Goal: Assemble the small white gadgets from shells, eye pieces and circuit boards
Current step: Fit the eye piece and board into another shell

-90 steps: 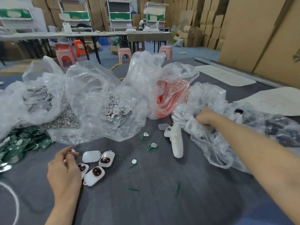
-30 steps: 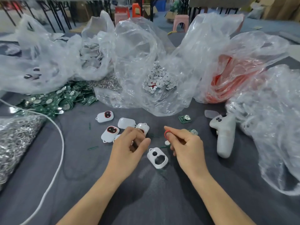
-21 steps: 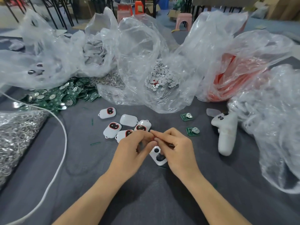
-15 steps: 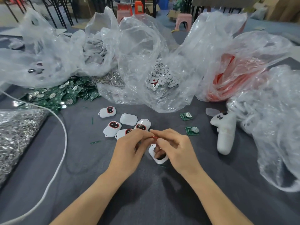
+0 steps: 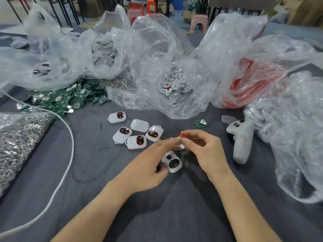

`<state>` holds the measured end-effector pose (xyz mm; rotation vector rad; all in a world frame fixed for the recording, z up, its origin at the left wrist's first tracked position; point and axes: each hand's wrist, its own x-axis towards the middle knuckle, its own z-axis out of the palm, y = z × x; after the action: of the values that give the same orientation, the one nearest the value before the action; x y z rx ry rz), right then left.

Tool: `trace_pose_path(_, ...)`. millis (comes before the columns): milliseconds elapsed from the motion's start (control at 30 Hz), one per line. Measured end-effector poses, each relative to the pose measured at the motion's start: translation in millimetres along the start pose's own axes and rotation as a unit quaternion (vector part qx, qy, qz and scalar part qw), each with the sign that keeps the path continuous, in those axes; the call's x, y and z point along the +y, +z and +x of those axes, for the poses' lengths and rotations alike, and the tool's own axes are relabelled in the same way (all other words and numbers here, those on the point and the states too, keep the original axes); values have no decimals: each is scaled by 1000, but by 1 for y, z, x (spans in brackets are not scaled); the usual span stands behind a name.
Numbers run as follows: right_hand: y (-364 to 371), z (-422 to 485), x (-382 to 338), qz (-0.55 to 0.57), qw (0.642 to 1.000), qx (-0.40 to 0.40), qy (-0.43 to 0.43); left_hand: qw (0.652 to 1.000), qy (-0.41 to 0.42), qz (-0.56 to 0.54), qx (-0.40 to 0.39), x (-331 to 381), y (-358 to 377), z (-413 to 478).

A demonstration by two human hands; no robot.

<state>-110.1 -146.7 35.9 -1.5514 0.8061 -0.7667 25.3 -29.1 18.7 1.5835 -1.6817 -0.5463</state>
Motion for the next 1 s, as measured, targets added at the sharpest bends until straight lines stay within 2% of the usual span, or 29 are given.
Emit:
trace_pose_path(100, 0, -1, 4, 6, 1000, 22, -2, 998, 16, 63, 10, -5, 0, 2)
trace_pose_path(167, 1, -3, 5, -1, 1000, 28, -5, 997, -4, 73, 36, -9, 0, 1)
trace_pose_path(333, 14, -11, 3, -94, 993, 11, -75, 987, -56, 89, 122, -10, 0, 3)
trace_pose_path(467, 28, -18, 6, -159, 977, -2, -139, 984, -85, -3, 156, -8, -4, 1)
trace_pose_path(567, 33, -19, 5, -141, 977, 17, -160, 975, -129, -89, 159, -6, -7, 0)
trace_pose_path(667, 34, -21, 4, -130, 976, 22, -175, 963, -137, -190, 137, -6, -8, 0)
trace_pose_path(1000, 32, -21, 1, -150, 973, 10, -177, 947, -135, -272, 109, -8, -12, -1)
